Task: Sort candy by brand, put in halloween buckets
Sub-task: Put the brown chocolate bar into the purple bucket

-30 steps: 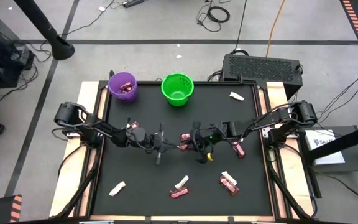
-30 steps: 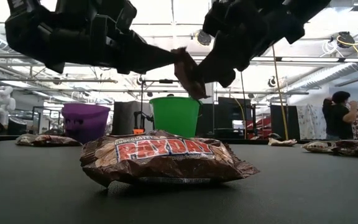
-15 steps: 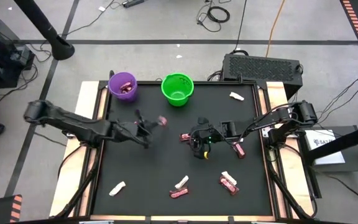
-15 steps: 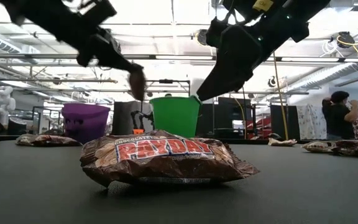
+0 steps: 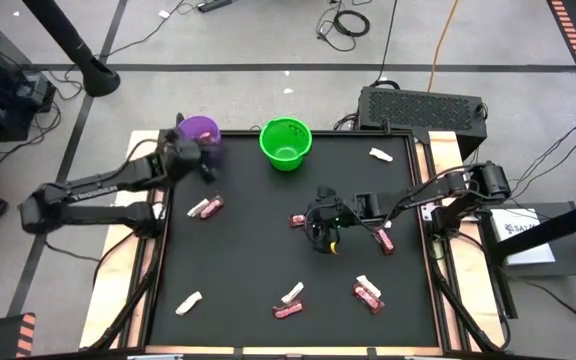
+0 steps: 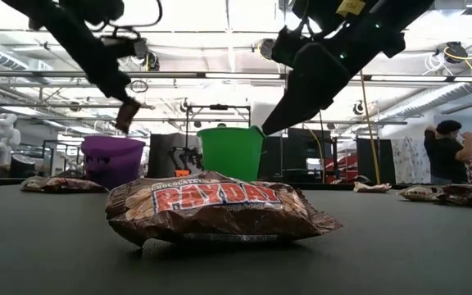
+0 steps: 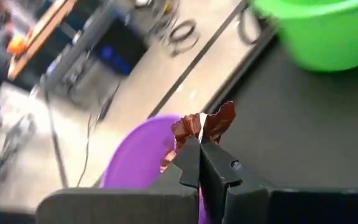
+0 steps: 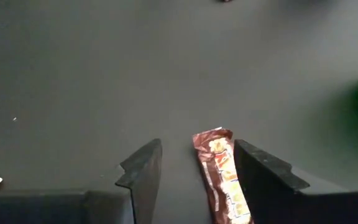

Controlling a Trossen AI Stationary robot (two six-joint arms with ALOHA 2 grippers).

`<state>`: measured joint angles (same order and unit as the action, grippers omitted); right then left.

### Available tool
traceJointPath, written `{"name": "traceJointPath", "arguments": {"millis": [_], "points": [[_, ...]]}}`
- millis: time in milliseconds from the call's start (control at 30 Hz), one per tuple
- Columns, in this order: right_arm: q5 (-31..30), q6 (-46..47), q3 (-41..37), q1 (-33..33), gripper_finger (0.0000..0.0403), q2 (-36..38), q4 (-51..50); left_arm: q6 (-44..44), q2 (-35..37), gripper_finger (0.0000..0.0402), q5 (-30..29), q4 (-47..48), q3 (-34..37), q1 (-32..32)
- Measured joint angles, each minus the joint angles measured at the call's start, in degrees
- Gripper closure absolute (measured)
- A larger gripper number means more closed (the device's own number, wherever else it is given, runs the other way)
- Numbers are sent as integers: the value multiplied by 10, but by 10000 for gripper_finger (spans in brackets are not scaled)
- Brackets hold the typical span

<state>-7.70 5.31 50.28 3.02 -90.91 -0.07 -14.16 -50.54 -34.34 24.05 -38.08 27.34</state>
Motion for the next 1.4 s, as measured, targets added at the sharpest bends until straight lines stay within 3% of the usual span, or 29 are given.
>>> {"name": "traceJointPath", "arguments": {"millis": [133, 267, 633, 767, 900, 1000, 1200, 1267, 1400], "points": [[0, 0, 0, -5, 211, 0, 7, -13, -10, 401, 42, -8, 0, 97], [0, 3, 0, -8, 211, 0, 7, -12, -24, 401, 79, -26, 0, 148], [0, 38, 0, -7, 211, 0, -2, -6, -98, 321, 23, -61, 0, 201], [0, 45, 0, -7, 211, 0, -3, 31, -94, 300, 51, -71, -3, 201], [0, 45, 0, -7, 211, 0, -4, 34, -76, 298, 130, -69, -11, 191], [0, 48, 0, -7, 211, 0, -4, 47, -59, 297, 238, -69, -11, 173], [0, 62, 0, -7, 211, 0, -5, 79, -49, 297, 581, -114, 13, 99], [0, 63, 0, -7, 211, 0, -4, 80, -49, 297, 664, -157, 37, 52], [-1, 74, 0, -7, 211, 0, -2, 80, -51, 297, 667, -263, 95, -65]]}}
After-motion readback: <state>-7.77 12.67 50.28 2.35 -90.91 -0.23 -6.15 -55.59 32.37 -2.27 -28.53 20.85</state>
